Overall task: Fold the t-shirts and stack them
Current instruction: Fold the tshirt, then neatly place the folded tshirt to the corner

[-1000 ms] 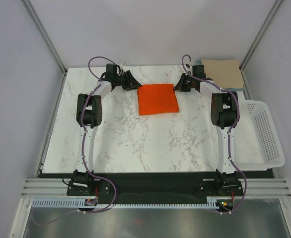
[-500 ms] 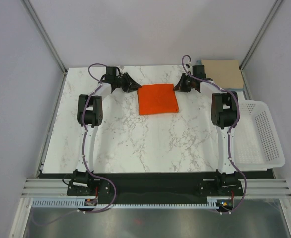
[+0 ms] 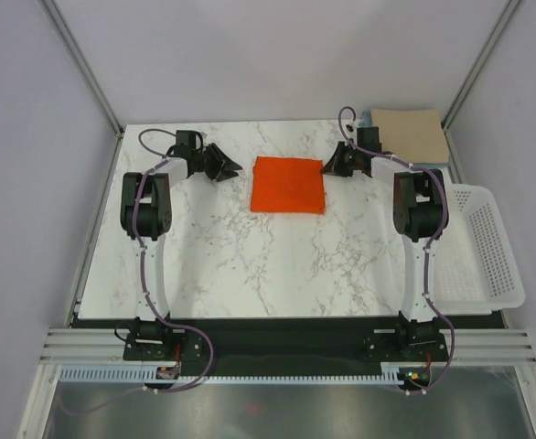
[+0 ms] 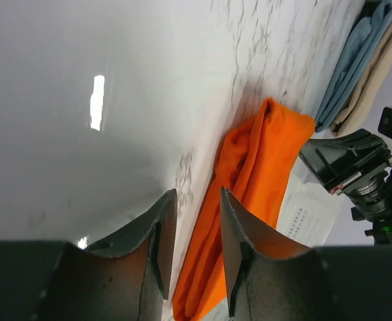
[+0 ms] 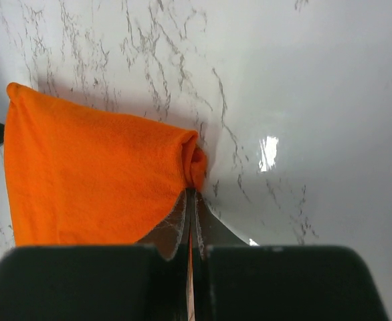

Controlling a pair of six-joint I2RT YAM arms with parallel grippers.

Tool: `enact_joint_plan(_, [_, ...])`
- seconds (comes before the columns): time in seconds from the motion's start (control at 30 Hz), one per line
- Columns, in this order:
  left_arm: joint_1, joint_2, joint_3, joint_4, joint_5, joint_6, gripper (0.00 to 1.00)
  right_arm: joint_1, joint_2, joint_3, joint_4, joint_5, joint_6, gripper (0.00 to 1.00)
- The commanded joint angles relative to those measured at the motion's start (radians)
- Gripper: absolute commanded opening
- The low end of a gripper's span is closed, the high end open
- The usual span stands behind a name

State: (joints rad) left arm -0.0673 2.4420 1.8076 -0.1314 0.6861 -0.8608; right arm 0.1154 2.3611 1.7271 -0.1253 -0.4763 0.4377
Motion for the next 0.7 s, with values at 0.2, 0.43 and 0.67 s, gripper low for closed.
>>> enact_joint_plan(0.2, [-0.117, -0.354, -0.289, -0.011, -0.068, 0.212, 0.39, 0.01, -0.154, -0.213, 0.001, 0.057, 0.041, 0.06])
enact_joint_plan(0.43, [-0.187, -0.282, -0.292, -0.011, -0.045, 0.235, 0.39, -0.003, -0.201, -0.199, 0.001, 0.051, 0.003, 0.43])
enact_joint_plan(0.67, [-0.178, -0.244, -0.338, -0.016, -0.118, 0.27, 0.39, -0.01, -0.151, -0.091, -0.076, 0.013, -0.102, 0.65])
